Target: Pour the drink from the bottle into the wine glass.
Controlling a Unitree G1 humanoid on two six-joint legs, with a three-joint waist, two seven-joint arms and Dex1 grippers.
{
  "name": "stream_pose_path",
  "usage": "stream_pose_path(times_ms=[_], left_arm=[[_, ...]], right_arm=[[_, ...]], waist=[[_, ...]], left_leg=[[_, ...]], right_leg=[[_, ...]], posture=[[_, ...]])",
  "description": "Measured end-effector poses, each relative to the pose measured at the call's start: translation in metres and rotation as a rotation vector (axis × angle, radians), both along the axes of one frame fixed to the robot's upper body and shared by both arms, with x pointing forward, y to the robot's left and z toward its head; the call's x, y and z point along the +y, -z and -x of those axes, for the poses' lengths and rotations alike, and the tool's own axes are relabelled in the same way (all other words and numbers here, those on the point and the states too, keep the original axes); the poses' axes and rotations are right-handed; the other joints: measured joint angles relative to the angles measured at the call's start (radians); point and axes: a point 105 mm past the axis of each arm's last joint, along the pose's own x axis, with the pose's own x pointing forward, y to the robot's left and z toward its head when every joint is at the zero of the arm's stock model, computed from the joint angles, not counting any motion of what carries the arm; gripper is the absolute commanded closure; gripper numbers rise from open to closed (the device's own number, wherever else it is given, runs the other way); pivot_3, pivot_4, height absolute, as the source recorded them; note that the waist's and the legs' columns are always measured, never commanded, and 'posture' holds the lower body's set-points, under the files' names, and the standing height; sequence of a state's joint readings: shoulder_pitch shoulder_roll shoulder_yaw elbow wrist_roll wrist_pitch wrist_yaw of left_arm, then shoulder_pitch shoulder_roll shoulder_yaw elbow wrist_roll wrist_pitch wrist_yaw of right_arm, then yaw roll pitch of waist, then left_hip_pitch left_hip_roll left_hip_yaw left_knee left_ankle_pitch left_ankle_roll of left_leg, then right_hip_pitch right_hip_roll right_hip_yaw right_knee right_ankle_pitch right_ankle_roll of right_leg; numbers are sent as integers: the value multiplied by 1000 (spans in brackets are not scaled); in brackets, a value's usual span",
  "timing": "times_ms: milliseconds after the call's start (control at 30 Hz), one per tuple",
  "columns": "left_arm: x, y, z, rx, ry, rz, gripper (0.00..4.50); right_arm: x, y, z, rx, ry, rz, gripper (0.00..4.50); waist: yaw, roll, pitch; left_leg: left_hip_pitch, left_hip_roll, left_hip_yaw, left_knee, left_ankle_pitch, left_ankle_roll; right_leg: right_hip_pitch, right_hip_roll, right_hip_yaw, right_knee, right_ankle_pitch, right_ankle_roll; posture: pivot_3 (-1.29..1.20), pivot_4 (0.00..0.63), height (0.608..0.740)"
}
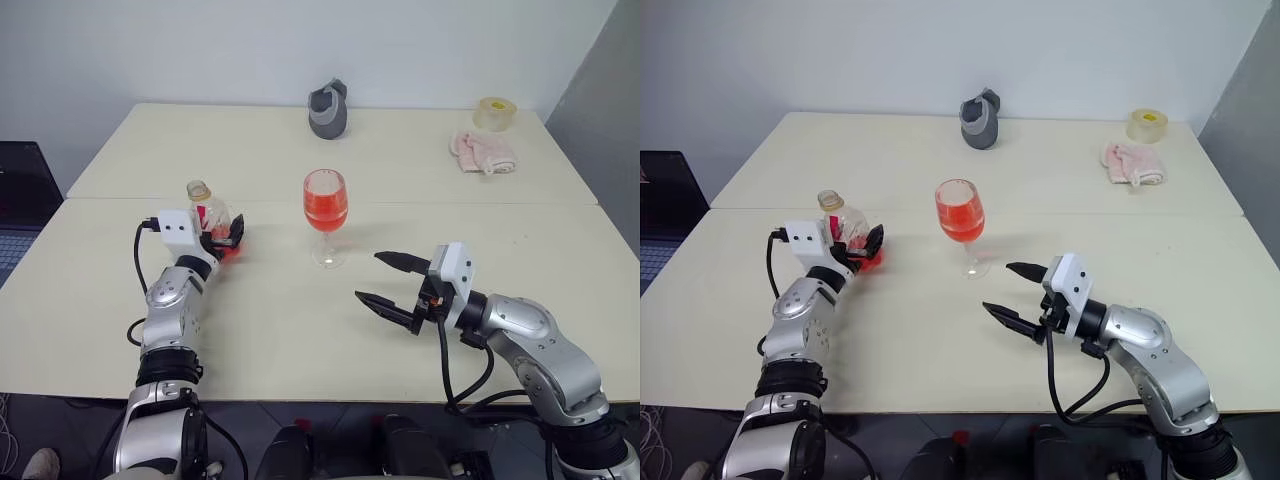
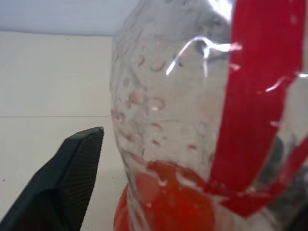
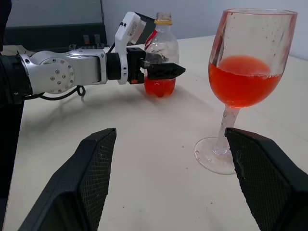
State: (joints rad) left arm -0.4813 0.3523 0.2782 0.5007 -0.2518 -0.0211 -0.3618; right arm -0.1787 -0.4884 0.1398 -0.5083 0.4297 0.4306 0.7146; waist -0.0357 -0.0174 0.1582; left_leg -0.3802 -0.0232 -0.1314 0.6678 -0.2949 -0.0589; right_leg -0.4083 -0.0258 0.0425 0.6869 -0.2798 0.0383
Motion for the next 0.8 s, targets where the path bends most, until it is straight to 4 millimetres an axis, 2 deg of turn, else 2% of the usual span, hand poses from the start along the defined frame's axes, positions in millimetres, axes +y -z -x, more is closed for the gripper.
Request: stream_pose_path(times_ms=[233,467,567,667,800], left_arm=[[3,8,32,39,-14,-30,19],[-3,15,83,119,-15,-28,19],[-11,16,103,154,-14,-31,19],[-18,13,111,172,-10,-29,19],[-26,-3,114,147,-37,-34,19]], right_arm=[[-3,4,9,40,7,-2,623],[-30,17,18,101,187,-11,623],[-45,21,15,100,325,-11,623],[-61,25,5,88,510,-20,623],[-78,35,1,103,738,-44,623]], waist=[[2,0,0],[5,0,0],[5,0,-1],[6,0,-1],[7,1,-1]], left_leg=[[0,1,-1,-1,0,1],[2,3,-1,-3,-1,2],[2,2,-1,-3,-1,2],[2,2,0,-3,-1,2],[2,2,0,-4,-1,2]], right_leg=[[0,-1,0,-1,0,0],[4,-4,-1,-4,0,0],[4,-3,-1,-5,0,0],[4,-2,-1,-5,0,0],[4,-2,0,-5,0,0]], posture=[[0,150,740],[0,150,740],[0,150,740],[0,150,740],[0,150,740]])
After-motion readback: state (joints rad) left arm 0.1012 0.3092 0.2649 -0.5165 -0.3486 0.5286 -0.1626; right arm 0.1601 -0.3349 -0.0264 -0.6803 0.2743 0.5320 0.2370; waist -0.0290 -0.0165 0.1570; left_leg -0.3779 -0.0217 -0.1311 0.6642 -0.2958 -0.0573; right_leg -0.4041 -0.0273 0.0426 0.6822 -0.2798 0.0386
